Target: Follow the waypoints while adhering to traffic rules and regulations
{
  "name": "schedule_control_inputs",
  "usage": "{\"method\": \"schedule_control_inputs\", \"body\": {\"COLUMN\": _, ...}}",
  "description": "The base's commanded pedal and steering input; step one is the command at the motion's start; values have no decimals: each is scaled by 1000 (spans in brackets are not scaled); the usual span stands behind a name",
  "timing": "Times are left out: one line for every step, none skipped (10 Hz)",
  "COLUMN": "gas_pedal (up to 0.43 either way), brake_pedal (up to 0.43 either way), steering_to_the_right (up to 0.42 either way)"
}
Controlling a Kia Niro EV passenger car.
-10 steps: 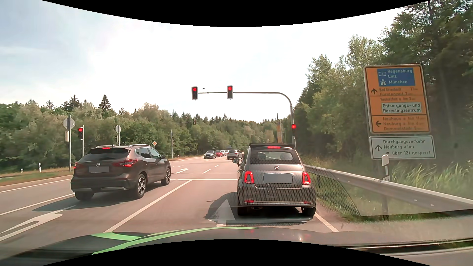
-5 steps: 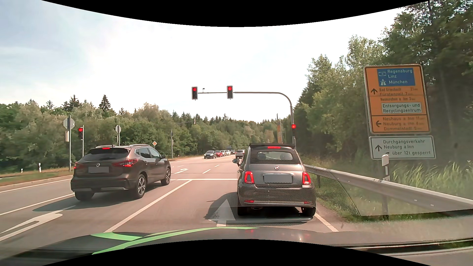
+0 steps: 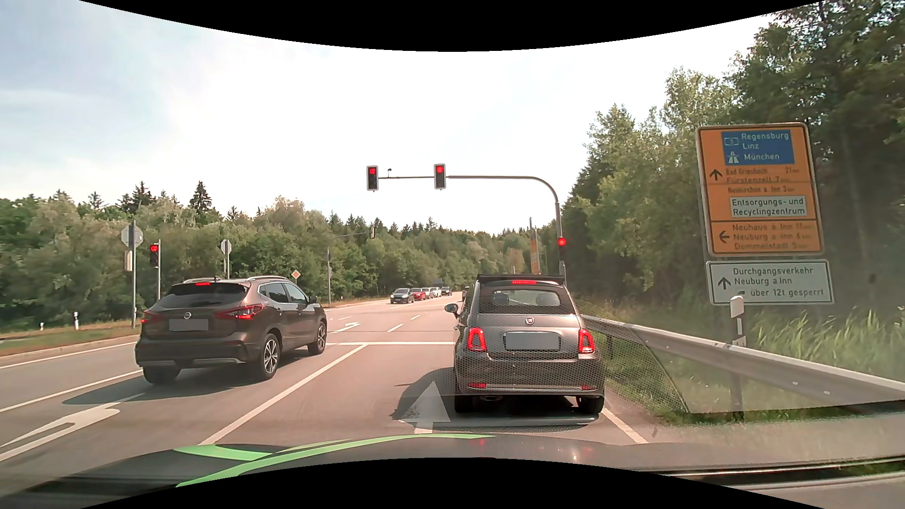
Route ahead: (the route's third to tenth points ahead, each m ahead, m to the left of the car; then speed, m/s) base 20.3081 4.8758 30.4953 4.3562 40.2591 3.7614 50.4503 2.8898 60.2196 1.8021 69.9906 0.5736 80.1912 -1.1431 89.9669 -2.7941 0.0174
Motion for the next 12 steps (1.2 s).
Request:
{"method": "schedule_control_inputs", "body": {"gas_pedal": 0, "brake_pedal": 207, "steering_to_the_right": 3}}
{"method": "schedule_control_inputs", "body": {"gas_pedal": 0, "brake_pedal": 207, "steering_to_the_right": 3}}
{"method": "schedule_control_inputs", "body": {"gas_pedal": 0, "brake_pedal": 207, "steering_to_the_right": 3}}
{"method": "schedule_control_inputs", "body": {"gas_pedal": 0, "brake_pedal": 207, "steering_to_the_right": 3}}
{"method": "schedule_control_inputs", "body": {"gas_pedal": 0, "brake_pedal": 207, "steering_to_the_right": 3}}
{"method": "schedule_control_inputs", "body": {"gas_pedal": 0, "brake_pedal": 207, "steering_to_the_right": 3}}
{"method": "schedule_control_inputs", "body": {"gas_pedal": 0, "brake_pedal": 207, "steering_to_the_right": 3}}
{"method": "schedule_control_inputs", "body": {"gas_pedal": 0, "brake_pedal": 213, "steering_to_the_right": 3}}
{"method": "schedule_control_inputs", "body": {"gas_pedal": 0, "brake_pedal": 207, "steering_to_the_right": 3}}
{"method": "schedule_control_inputs", "body": {"gas_pedal": 0, "brake_pedal": 207, "steering_to_the_right": 3}}
{"method": "schedule_control_inputs", "body": {"gas_pedal": 0, "brake_pedal": 213, "steering_to_the_right": 3}}
{"method": "schedule_control_inputs", "body": {"gas_pedal": 0, "brake_pedal": 207, "steering_to_the_right": 3}}
